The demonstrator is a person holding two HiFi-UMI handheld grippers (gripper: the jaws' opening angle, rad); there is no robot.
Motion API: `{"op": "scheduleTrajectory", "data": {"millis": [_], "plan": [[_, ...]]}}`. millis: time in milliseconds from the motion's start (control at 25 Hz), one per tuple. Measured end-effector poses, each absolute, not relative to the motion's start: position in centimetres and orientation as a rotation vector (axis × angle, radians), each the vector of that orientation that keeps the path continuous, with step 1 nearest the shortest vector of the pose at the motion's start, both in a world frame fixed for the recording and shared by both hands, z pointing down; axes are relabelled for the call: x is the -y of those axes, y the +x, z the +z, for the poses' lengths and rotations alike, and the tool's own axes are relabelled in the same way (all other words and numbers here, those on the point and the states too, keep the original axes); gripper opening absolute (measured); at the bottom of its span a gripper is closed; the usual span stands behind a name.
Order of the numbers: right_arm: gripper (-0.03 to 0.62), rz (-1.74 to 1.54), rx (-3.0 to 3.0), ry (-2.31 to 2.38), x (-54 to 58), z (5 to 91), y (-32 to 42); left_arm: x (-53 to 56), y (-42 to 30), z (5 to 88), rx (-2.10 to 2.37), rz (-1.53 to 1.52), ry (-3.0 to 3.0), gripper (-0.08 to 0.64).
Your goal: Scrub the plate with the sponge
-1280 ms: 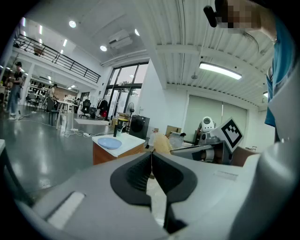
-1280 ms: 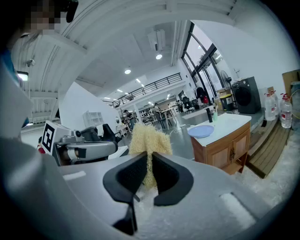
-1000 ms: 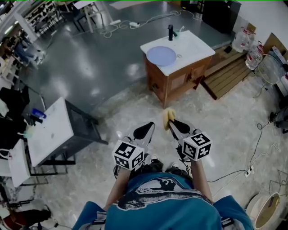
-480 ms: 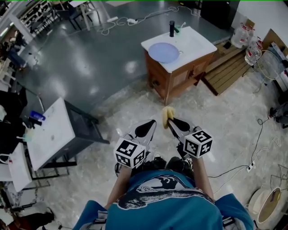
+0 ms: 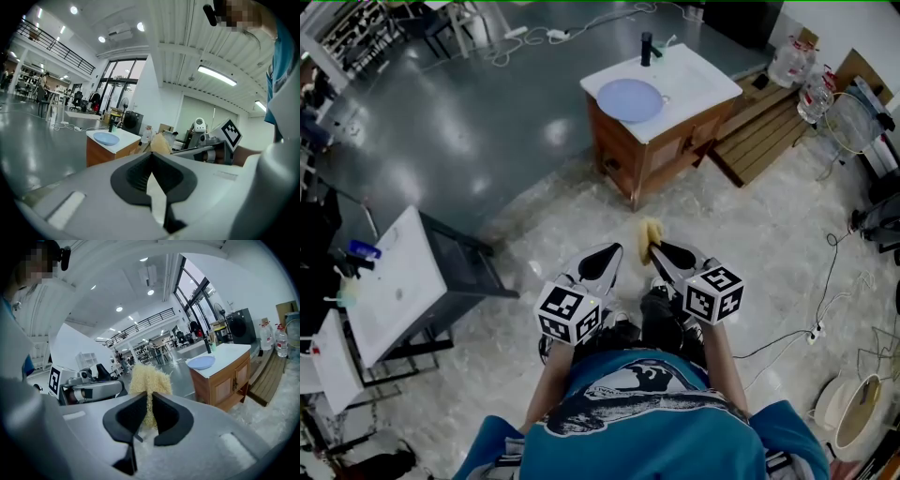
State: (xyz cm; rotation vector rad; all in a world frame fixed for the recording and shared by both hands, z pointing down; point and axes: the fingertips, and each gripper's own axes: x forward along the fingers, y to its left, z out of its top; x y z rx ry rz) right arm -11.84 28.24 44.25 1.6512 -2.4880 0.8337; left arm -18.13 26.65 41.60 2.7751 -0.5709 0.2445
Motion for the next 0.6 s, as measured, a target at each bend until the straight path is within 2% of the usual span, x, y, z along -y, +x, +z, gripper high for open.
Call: {"op": "scheduleTrajectory", "data": {"millis": [600], "plan": [[0.034,0.929,2.531,1.487,-19.1,46.6,-7.8,-17.6,-14.6,43.3,0.727,0.266,2.668,0.012]]}}
